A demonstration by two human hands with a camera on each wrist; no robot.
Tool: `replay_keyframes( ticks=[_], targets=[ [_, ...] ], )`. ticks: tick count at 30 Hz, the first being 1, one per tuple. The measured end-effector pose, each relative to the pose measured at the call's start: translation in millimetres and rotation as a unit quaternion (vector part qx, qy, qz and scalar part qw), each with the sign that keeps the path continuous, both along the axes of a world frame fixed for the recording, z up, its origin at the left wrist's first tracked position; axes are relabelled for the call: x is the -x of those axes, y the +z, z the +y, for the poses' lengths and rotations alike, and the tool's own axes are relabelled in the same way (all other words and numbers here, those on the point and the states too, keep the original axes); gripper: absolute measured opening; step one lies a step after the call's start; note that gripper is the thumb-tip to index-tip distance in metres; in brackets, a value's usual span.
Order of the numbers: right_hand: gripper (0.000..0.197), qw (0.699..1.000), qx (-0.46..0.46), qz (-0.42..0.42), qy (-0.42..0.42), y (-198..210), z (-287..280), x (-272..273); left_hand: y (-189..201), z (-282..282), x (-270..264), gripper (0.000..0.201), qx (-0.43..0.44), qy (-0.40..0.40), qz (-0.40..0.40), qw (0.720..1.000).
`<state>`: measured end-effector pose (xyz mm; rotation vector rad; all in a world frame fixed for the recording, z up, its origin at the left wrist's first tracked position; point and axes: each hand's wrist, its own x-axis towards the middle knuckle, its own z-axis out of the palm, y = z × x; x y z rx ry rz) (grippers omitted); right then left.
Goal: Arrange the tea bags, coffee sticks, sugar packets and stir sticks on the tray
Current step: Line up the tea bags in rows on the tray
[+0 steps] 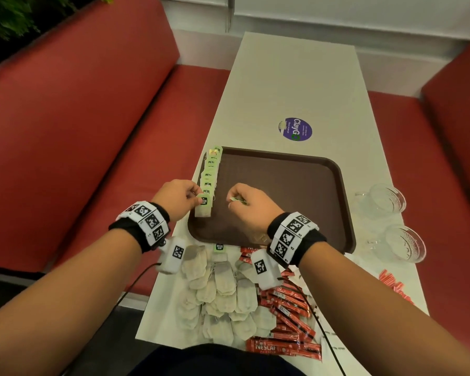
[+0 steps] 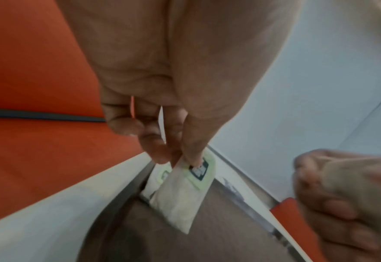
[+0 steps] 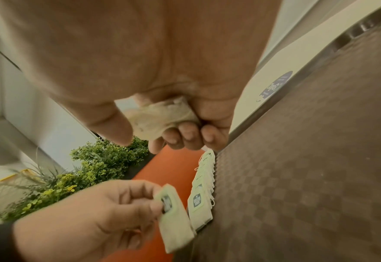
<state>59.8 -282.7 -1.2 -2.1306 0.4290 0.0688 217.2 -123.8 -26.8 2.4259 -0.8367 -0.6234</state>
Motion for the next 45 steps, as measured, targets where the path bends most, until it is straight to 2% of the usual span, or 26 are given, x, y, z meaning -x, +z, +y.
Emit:
replay_keyframes(
  ticks=[2, 5, 9, 13, 16, 19, 22, 25, 27, 29, 32, 35, 40, 42, 45],
  targets=[
    [0.016, 0.999, -0.039, 0.001, -0.008, 0.1, -2.3, 1.8, -10.5, -6.9, -6.8, 0.005, -0.038, 0.009, 0.010, 0.999],
    [0.023, 0.998, -0.065, 0.003, -0.017, -1.4, -5.3, 3.5, -20.5, -17.3, -13.8, 0.006, -0.041, 0.020, -0.001, 0.999],
    [0.019, 0.999, -0.022, 0.030, -0.023, -4.7, -8.8, 0.0, -28.3, -27.5, -23.4, 0.007, -0.036, 0.056, 0.001, 0.998],
    [0.025, 0.999, 0.004, 0.044, -0.023, -7.7, -10.1, -0.2, -34.0, -30.9, -29.4, 0.023, -0.035, 0.084, 0.001, 0.996],
    [0.025, 0.999, 0.026, 0.037, -0.021, -11.2, -12.7, 0.9, -33.5, -32.3, -23.9, 0.033, -0.048, 0.019, -0.030, 0.998],
    [0.017, 0.999, 0.031, 0.029, -0.028, -16.3, -13.0, 0.7, -34.0, -34.1, -15.5, 0.030, -0.125, -0.080, -0.051, 0.988],
    [0.009, 0.999, 0.029, 0.023, -0.032, -19.1, -12.1, 1.5, -36.3, -32.6, -15.6, 0.027, -0.155, -0.090, -0.051, 0.982],
    [0.005, 0.999, 0.016, 0.018, -0.044, -22.7, -11.7, 2.2, -30.8, -30.9, -12.6, 0.023, -0.122, -0.098, -0.045, 0.987],
    [0.004, 0.999, 0.008, 0.013, -0.052, -24.1, -12.3, 2.5, -19.2, -30.1, -5.3, 0.019, -0.037, -0.095, -0.040, 0.994],
    [0.004, 0.998, 0.009, 0.004, -0.057, -24.2, -12.8, 2.1, -4.5, -27.3, 5.5, 0.024, 0.065, -0.091, -0.024, 0.993],
    [0.008, 0.998, 0.012, -0.019, -0.062, -22.8, -11.8, 0.9, 13.0, -21.8, 20.1, 0.021, 0.133, -0.120, 0.025, 0.984],
    [0.012, 0.998, 0.005, -0.033, -0.054, -23.4, -8.4, 0.3, 14.8, -18.0, 27.8, 0.011, 0.134, -0.163, -0.003, 0.978],
    [0.029, 0.999, -0.016, -0.012, -0.039, -26.7, -7.5, 10.4, 5.5, -10.0, 20.3, 0.009, 0.146, -0.120, -0.015, 0.982],
    [0.033, 1.000, -0.005, 0.028, -0.012, -26.6, -11.2, 18.5, 1.7, -6.2, 11.6, 0.005, 0.129, -0.081, -0.033, 0.988],
    [0.033, 0.988, 0.057, 0.120, 0.077, -25.0, -17.5, 33.3, -7.3, -0.3, -5.9, 0.011, 0.040, -0.048, -0.069, 0.996]
  ],
)
